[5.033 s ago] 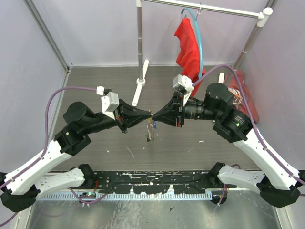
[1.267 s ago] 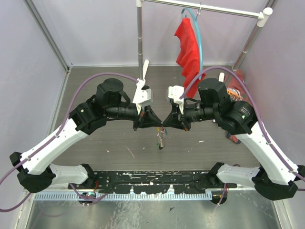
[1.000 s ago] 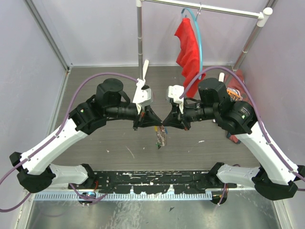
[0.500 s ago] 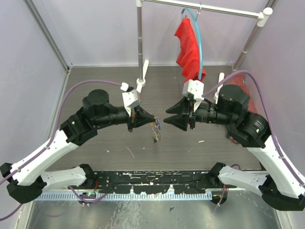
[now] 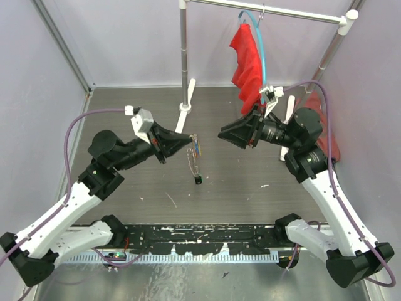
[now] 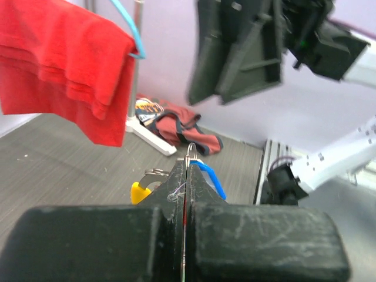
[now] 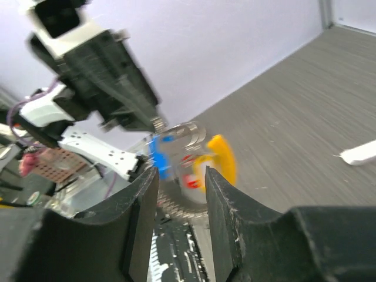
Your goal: Put the keys on the keyring
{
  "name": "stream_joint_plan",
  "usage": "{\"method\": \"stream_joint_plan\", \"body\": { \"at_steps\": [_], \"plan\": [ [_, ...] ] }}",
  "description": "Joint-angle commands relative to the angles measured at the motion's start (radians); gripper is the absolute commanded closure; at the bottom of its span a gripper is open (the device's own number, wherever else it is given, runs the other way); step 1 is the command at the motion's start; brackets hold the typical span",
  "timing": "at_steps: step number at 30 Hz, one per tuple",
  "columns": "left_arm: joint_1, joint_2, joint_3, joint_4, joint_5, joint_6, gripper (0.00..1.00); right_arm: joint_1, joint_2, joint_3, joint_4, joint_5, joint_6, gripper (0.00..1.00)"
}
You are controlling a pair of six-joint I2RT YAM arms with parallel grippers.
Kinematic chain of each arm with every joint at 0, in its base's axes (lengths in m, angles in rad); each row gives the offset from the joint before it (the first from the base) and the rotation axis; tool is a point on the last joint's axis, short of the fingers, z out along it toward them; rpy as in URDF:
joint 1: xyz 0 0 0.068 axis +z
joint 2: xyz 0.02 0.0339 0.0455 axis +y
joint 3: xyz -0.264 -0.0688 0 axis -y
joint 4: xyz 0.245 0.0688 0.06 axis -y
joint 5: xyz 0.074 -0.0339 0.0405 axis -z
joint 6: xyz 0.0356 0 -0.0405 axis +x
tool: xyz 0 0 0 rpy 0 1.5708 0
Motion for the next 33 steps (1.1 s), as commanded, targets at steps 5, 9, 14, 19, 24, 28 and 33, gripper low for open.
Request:
{"method": "stream_joint_plan", "body": {
  "at_steps": [5, 9, 14, 19, 24, 28, 33],
  "plan": [
    [0.100, 0.046, -0.015, 0.340, 0.151, -0.193, 1.00, 0.008, -0.039, 0.010, 0.232, -0.104, 0.130, 0.56],
    [0.100, 0.066, 0.007, 0.353, 0.177, -0.196, 1.00, 0.042, -0.033, -0.012, 0.261, -0.031, 0.157, 0.56],
    [0.100, 0.066, 0.011, 0.363, 0.190, -0.200, 1.00, 0.130, -0.015, -0.038, 0.308, 0.074, 0.174, 0.55],
    [0.100, 0.062, 0.009, 0.361, 0.208, -0.204, 1.00, 0.152, 0.006, -0.029, 0.328, 0.095, 0.196, 0.55],
    [0.100, 0.065, 0.015, 0.358, 0.228, -0.206, 1.00, 0.173, 0.025, -0.013, 0.304, 0.110, 0.180, 0.58],
    [0.100, 0.066, 0.018, 0.351, 0.232, -0.202, 1.00, 0.192, 0.042, 0.002, 0.277, 0.109, 0.168, 0.61],
    [0.100, 0.073, 0.028, 0.336, 0.240, -0.196, 1.00, 0.230, 0.065, 0.019, 0.263, 0.109, 0.148, 0.67]
  ]
}}
